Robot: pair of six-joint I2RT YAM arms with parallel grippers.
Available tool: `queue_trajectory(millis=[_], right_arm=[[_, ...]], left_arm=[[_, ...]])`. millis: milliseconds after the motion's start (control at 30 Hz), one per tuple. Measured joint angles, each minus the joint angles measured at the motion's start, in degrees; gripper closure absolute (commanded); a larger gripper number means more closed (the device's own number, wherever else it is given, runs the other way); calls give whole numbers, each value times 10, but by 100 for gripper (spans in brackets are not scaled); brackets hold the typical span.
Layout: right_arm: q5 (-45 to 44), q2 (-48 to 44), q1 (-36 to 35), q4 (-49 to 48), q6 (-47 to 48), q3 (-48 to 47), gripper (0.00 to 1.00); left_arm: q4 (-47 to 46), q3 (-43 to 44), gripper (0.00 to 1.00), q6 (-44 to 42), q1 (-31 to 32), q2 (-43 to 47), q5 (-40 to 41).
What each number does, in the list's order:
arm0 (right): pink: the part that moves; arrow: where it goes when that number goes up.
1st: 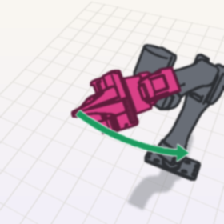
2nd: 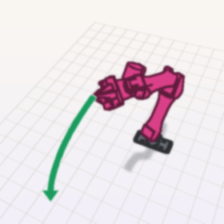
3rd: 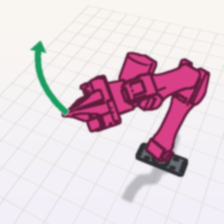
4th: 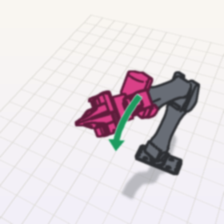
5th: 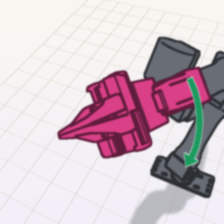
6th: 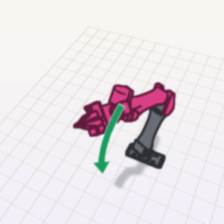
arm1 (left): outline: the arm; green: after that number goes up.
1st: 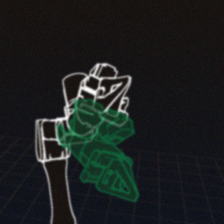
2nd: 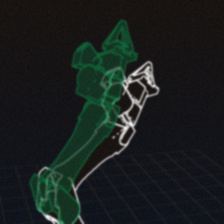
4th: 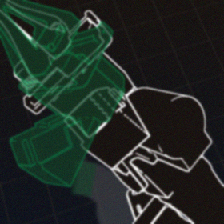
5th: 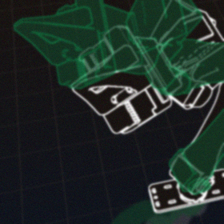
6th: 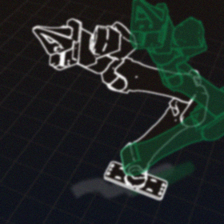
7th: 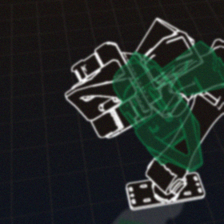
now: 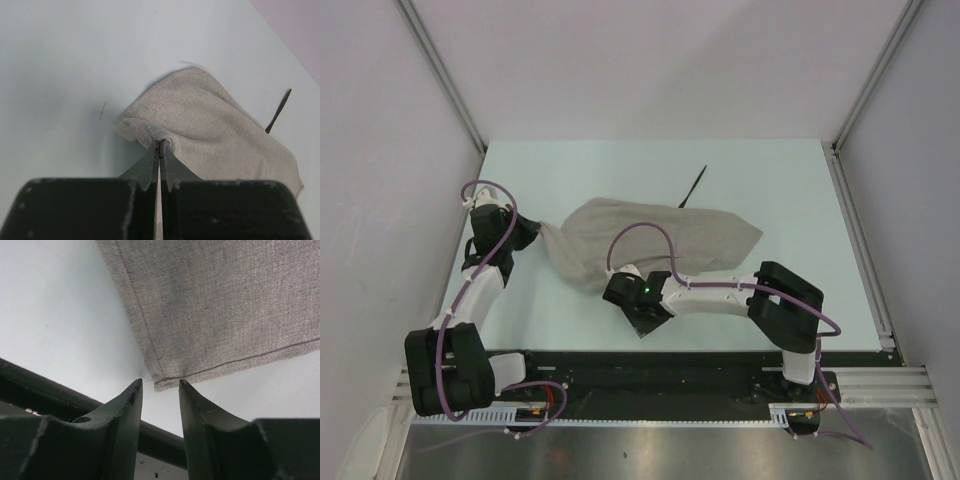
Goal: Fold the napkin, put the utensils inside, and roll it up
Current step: Flatten the napkin out
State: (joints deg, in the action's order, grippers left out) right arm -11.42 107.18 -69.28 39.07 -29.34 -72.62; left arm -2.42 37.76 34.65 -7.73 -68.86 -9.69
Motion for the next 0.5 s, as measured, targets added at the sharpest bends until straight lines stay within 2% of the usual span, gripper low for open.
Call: queue_trajectory(millis=[333, 467, 500], right_arm=[[12, 1, 13, -16, 4, 21, 65], [19, -8, 20, -28, 8, 34, 81], [21, -11, 22, -31, 9, 38, 91]], left_arm=[[0, 0, 100, 0, 1, 0, 0], [0, 0, 100, 0, 1, 0, 0], [0, 0, 100, 0, 1, 0, 0]])
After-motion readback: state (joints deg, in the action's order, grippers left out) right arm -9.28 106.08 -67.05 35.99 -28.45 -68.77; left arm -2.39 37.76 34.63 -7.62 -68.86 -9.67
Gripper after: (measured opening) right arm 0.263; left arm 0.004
